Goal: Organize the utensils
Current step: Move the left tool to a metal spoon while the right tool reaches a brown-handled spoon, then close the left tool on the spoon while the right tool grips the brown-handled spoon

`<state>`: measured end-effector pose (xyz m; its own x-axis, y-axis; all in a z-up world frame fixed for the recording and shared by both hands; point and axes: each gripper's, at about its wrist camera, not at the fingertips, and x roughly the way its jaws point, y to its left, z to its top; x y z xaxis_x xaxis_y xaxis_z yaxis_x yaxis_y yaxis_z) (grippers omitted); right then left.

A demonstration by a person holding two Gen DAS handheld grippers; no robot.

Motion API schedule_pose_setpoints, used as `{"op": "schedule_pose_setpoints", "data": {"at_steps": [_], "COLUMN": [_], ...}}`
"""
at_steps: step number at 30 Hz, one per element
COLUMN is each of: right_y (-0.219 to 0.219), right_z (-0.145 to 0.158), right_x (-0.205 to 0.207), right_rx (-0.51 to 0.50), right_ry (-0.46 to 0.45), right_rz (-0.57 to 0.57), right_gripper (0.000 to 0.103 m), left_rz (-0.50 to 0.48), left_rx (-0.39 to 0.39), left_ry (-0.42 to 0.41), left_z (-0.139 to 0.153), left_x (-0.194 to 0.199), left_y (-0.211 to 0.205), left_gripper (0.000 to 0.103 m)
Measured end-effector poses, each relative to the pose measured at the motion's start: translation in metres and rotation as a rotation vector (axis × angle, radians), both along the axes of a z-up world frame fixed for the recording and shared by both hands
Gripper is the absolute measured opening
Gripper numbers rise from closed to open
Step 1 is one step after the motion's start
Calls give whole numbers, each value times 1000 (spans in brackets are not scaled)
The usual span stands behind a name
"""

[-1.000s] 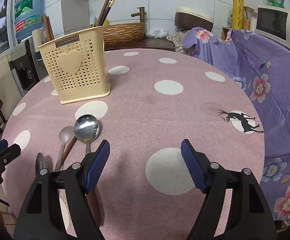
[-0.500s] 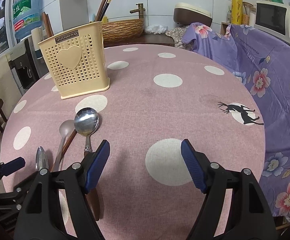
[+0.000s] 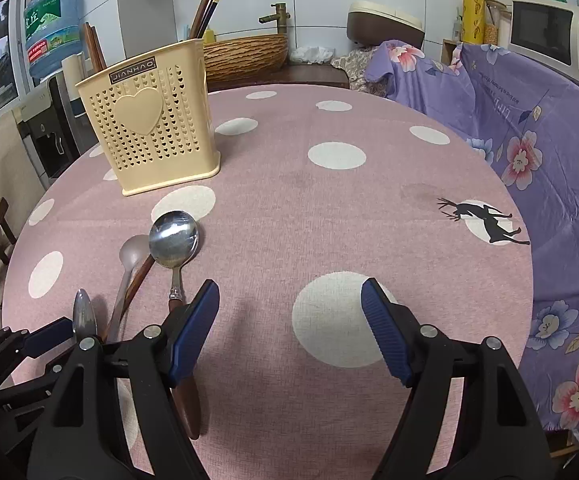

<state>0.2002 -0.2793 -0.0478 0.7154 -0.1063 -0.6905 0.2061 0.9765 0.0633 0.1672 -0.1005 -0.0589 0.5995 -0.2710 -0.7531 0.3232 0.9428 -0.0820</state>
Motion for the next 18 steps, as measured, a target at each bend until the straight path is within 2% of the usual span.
{"op": "schedule_pose_setpoints", "data": {"at_steps": [7,8,9,18], "right_y": [1,1,2,20], "right_z": [-1,-1,-1,-1], "right_x": [4,5,6,17], "right_rx": [12,13,13,8], "right_ry": [9,10,11,31], "right_rz": [9,11,14,80], "right_gripper": [73,73,73,73], "left_rz": [1,-1,0,66], "left_rx": [-29,-31,-27,-43], "left_ry": [12,13,12,5], "left_z": [1,2,3,5], "left_x": [2,3,3,26], "left_y": [4,5,6,33], "left_gripper": [35,23,21,21]}}
